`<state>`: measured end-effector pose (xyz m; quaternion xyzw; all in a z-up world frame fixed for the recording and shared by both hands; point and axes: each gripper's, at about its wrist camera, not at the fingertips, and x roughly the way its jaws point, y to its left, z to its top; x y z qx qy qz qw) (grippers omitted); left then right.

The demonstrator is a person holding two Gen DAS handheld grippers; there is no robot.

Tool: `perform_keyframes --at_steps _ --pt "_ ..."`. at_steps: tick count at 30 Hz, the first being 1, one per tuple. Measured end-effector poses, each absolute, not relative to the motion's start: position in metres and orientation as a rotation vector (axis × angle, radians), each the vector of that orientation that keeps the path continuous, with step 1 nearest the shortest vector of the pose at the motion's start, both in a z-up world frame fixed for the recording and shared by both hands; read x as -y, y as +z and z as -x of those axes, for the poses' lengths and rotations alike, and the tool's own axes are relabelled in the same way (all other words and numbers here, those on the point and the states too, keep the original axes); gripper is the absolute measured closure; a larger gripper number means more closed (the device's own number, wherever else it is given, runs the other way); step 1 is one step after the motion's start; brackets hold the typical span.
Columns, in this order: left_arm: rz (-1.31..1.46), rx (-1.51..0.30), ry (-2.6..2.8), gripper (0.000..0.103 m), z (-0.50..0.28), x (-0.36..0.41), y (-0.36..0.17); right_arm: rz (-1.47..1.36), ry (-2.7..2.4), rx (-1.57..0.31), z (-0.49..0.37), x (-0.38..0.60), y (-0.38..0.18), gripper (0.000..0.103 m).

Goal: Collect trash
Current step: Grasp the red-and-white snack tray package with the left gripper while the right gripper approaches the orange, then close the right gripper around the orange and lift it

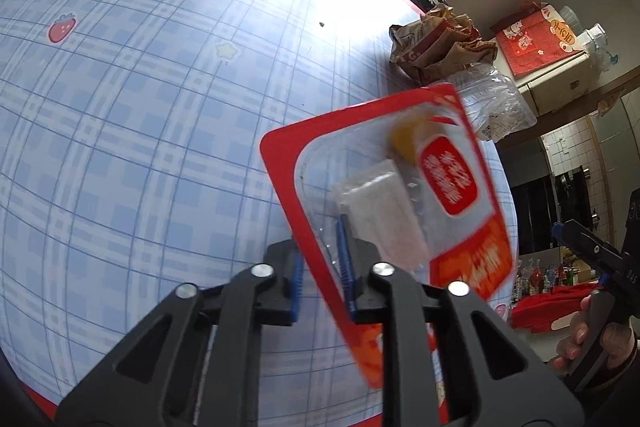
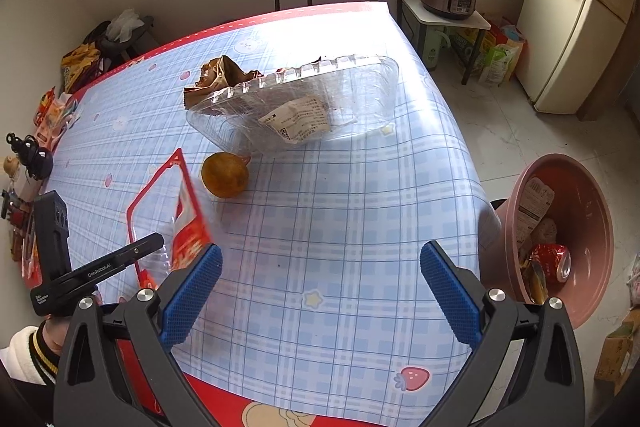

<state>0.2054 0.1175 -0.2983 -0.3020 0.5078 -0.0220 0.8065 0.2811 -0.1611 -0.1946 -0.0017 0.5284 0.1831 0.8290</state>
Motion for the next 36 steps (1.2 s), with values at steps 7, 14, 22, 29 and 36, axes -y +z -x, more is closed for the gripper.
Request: perform_keyframes --at_steps 7,14,22,29,36 --pt "0.635 -1.032 0.036 0.091 -0.178 -0.156 -0.285 0.008 0.458 -1.103 -0.291 0.136 -0.206 0.011" --pt "0.653 -0.985 0.149 0.091 -0.146 -0.198 -0.271 0.017 0.527 -1.069 -0.303 0.081 -0.228 0.015" --pt "0.663 -0.947 0.236 0.091 -0.117 -0.235 -0.257 0.061 0.46 -1.018 -0.321 0.036 -0.249 0.022" --pt "0.673 -0.947 0.262 0.091 -0.1 -0.25 -0.257 0.048 0.402 -1.055 -0.331 0.023 -0.271 0.039" --pt "0.683 -0.943 0.259 0.091 -0.105 -0.25 -0.258 0.031 0.446 -1.099 -0.323 0.024 -0.272 0.05"
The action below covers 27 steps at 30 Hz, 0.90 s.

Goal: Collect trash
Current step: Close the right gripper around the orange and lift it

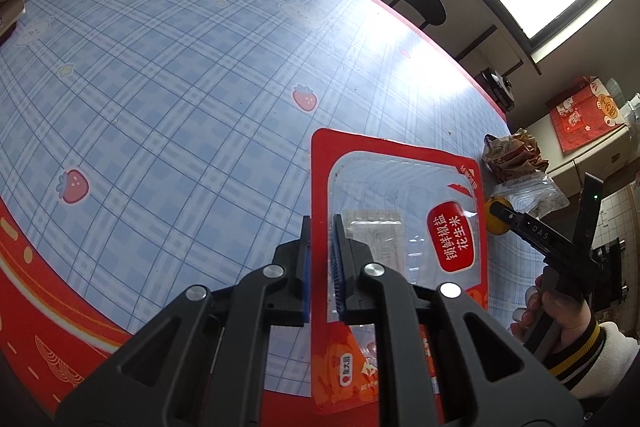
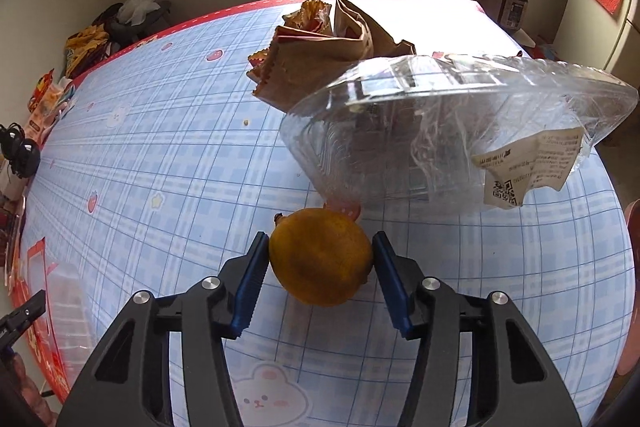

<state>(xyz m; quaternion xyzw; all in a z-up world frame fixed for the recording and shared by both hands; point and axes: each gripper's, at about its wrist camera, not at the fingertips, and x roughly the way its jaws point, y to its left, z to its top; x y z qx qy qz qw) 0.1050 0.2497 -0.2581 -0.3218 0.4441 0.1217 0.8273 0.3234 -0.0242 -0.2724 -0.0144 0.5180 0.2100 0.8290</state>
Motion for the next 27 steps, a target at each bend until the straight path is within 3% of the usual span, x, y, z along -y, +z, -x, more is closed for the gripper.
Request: perform_keyframes --at_steps 12,27 --pt "0.641 -0.933 0.185 0.091 -0.136 -0.217 -0.244 -0.042 0.467 -1.133 -0.301 0.068 -0.265 0.05" --pt "0.519 -0.878 0.079 0.091 -0.166 -0.159 -0.191 -0.095 0.499 -0.902 -0.266 0.149 -0.197 0.05"
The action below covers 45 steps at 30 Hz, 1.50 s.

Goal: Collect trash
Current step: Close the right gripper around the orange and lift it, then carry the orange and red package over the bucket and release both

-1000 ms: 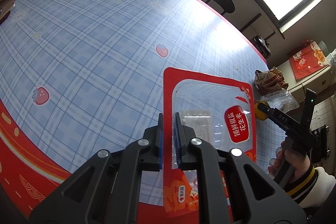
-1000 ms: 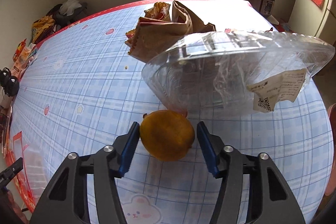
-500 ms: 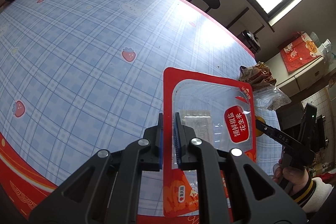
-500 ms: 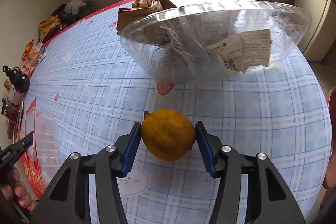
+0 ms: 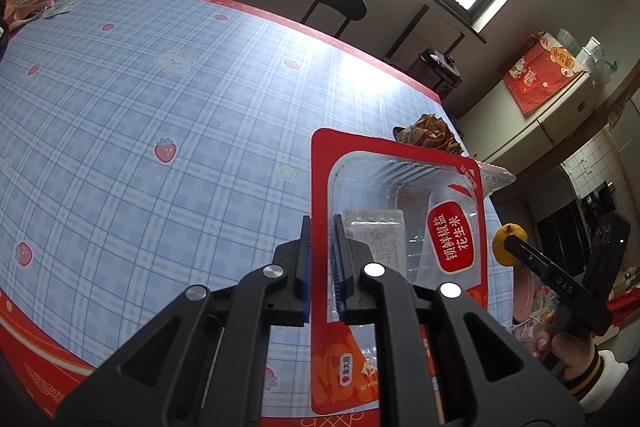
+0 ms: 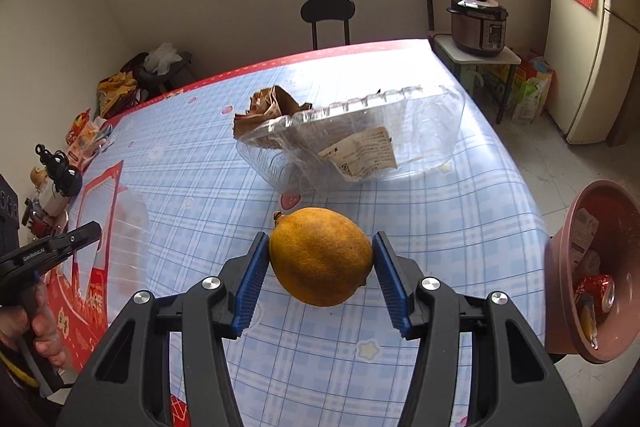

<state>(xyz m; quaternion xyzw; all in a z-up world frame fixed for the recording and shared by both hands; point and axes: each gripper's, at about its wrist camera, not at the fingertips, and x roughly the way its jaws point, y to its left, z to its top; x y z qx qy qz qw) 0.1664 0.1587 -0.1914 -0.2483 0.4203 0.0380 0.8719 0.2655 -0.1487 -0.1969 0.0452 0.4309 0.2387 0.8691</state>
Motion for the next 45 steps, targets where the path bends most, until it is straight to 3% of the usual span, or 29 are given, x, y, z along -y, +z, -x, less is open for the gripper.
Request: perform_keyframes --at_steps 16,39,40,42,43,44,45 --pt "0.329 -0.835 -0.124 0.091 -0.213 -0.032 -0.129 -0.192 0.364 -0.68 -0.213 0.284 -0.132 0.05" --pt "0.073 -0.868 -0.485 0.09 -0.35 0.313 -0.132 -0.29 -0.027 -0.639 -0.169 0.513 -0.142 0.05" --pt "0.07 -0.869 -0.502 0.088 -0.356 0.326 -0.133 -0.287 -0.031 -0.641 -0.173 0.518 -0.142 0.05" --pt "0.067 -0.863 -0.552 0.054 -0.364 0.349 -0.132 -0.279 -0.035 -0.643 -0.181 0.526 -0.143 0.05" --pt "0.066 -0.84 -0.556 0.03 -0.366 0.355 -0.129 -0.276 -0.035 -0.645 -0.185 0.529 -0.143 0.05" --pt "0.066 -0.816 -0.557 0.022 -0.366 0.359 -0.125 -0.273 -0.032 -0.646 -0.189 0.531 -0.143 0.05" --pt "0.063 -0.801 -0.558 0.021 -0.367 0.362 -0.122 -0.271 -0.028 -0.648 -0.192 0.533 -0.143 0.05"
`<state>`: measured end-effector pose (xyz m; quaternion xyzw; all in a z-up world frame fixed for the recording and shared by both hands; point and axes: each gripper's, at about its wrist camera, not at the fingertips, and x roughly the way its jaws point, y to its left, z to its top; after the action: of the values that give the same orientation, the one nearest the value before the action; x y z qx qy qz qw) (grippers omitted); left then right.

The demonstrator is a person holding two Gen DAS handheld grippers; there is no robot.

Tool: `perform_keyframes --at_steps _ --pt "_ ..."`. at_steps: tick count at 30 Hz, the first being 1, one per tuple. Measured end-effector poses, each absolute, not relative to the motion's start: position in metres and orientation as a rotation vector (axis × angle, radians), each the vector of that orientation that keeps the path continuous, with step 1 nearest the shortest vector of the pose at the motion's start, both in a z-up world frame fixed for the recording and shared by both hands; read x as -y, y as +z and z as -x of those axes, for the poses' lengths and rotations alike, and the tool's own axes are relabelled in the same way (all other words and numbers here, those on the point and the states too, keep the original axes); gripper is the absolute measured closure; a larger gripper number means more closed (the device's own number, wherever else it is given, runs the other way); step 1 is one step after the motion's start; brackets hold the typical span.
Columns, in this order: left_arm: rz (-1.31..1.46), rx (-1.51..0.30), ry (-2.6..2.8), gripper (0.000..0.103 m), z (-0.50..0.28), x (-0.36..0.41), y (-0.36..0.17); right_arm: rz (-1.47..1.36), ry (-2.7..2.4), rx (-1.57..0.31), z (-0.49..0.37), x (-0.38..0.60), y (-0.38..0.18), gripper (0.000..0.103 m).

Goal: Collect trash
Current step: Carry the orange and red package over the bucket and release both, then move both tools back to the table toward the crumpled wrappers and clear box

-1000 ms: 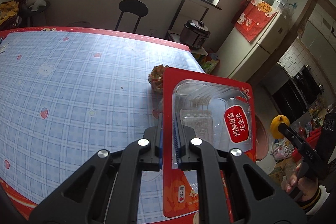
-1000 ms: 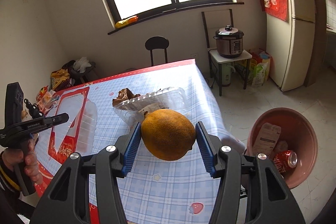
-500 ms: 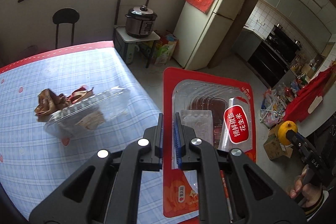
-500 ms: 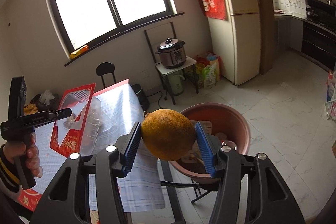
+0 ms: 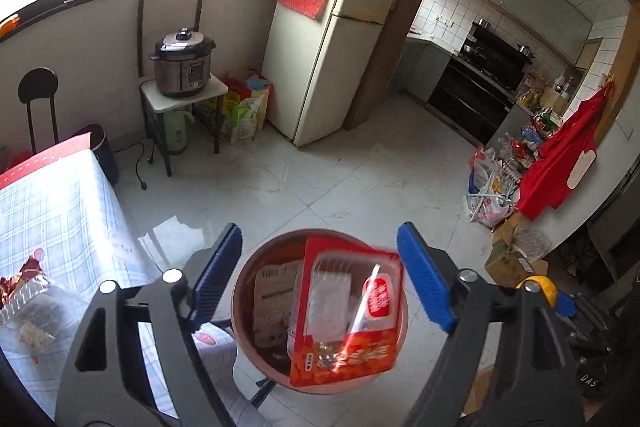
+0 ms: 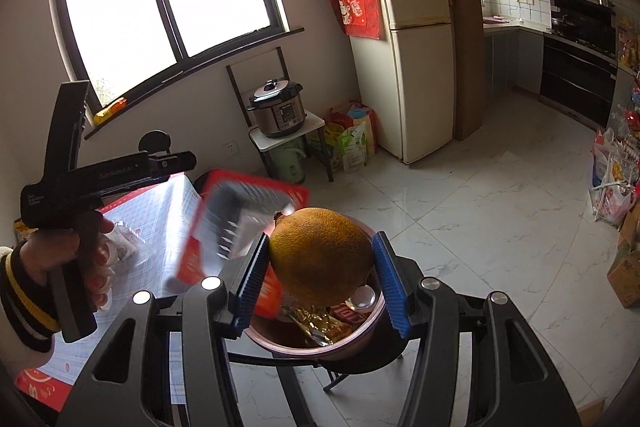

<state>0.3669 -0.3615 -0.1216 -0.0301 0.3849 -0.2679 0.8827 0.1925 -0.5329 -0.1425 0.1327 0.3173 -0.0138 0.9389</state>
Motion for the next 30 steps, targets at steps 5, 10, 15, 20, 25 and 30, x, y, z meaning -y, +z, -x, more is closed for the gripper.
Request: perform_keyframes --at_steps 5,10,15,20,25,30 --pt "0.058 -0.768 -0.519 0.008 -0.367 0.345 -0.112 -0.254 0.011 -0.657 -0.219 0.528 -0.144 0.05" --pt "0.065 -0.778 -0.442 0.006 -0.364 0.3 -0.11 -0.249 0.057 -0.668 -0.248 0.515 -0.146 0.05" --pt "0.065 -0.766 -0.369 0.006 -0.357 0.252 -0.101 -0.23 0.091 -0.666 -0.275 0.498 -0.141 0.048" --pt "0.078 -0.747 -0.31 0.006 -0.342 0.211 -0.094 -0.198 0.103 -0.593 -0.283 0.482 -0.114 0.033" --pt "0.093 -0.73 -0.263 0.006 -0.327 0.177 -0.087 -0.157 0.068 -0.557 -0.277 0.472 -0.092 0.012" --pt "0.098 -0.726 -0.238 0.006 -0.31 0.151 -0.083 -0.126 0.021 -0.595 -0.262 0.463 -0.088 0.005"
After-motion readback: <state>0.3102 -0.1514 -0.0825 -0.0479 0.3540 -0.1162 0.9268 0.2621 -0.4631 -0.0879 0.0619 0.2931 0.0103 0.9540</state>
